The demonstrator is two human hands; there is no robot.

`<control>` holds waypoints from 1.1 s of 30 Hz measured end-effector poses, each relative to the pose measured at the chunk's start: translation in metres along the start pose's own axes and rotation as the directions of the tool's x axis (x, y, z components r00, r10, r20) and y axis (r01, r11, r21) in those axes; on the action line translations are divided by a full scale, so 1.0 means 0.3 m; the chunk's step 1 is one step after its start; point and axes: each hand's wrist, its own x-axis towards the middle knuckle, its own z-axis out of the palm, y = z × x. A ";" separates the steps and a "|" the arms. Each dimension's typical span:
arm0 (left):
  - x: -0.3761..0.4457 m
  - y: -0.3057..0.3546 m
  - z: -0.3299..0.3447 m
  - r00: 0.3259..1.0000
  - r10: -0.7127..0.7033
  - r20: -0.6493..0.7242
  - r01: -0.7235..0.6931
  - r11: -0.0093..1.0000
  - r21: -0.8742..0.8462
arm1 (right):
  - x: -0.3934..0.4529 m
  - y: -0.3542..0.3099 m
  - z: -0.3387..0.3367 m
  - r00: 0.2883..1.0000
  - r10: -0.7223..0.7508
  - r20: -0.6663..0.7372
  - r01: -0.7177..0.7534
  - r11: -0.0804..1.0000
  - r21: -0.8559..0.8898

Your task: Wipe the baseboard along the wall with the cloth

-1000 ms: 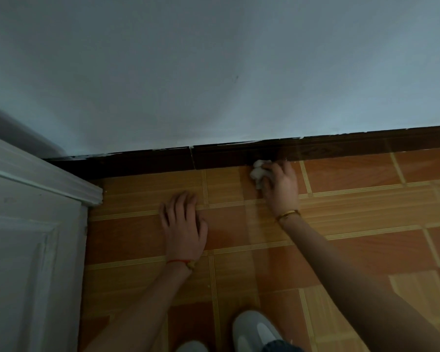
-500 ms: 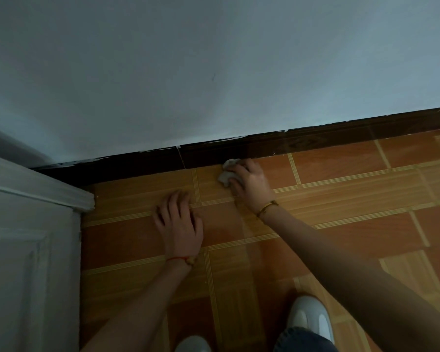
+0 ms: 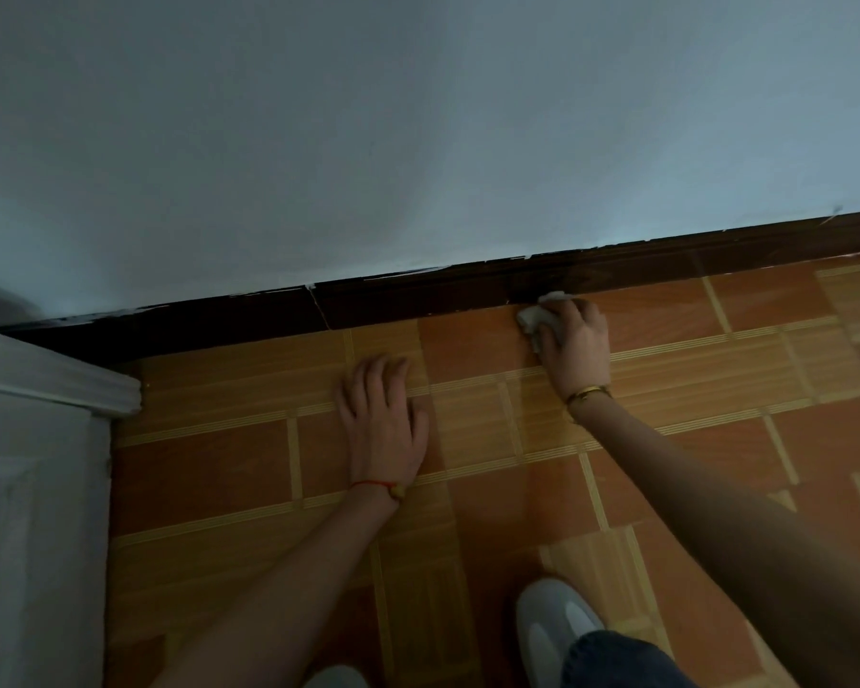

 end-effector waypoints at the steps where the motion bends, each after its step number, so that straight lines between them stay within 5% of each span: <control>1: -0.001 0.005 0.006 1.000 -0.006 -0.003 0.006 1.000 0.010 | -0.010 -0.024 0.012 0.999 -0.036 0.009 0.036 0.999 0.028; 9: -0.004 0.005 0.018 1.000 -0.003 -0.001 0.003 0.994 0.107 | -0.061 -0.163 0.109 0.889 -0.438 0.132 0.420 0.896 0.143; 14: -0.005 0.000 0.027 0.999 0.006 -0.050 -0.001 0.995 0.098 | -0.020 -0.029 0.052 0.931 -0.359 0.067 0.352 0.932 0.090; 21: -0.006 0.000 0.034 0.997 0.019 -0.080 -0.010 0.994 0.110 | 0.013 0.102 0.002 0.996 -0.064 -0.062 0.069 0.995 0.077; 23: -0.006 0.006 0.037 0.995 0.026 -0.097 -0.014 0.992 0.127 | -0.013 0.044 0.026 0.995 -0.092 -0.037 0.096 0.987 0.130; 28: -0.005 0.016 0.041 0.993 0.038 -0.111 -0.016 0.982 0.187 | -0.054 -0.115 0.099 0.897 -0.430 0.105 0.403 0.891 0.208; 33: -0.008 0.025 0.022 0.998 0.022 -0.054 -0.009 0.972 0.236 | -0.021 -0.067 0.073 0.920 -0.370 0.125 0.348 0.922 0.169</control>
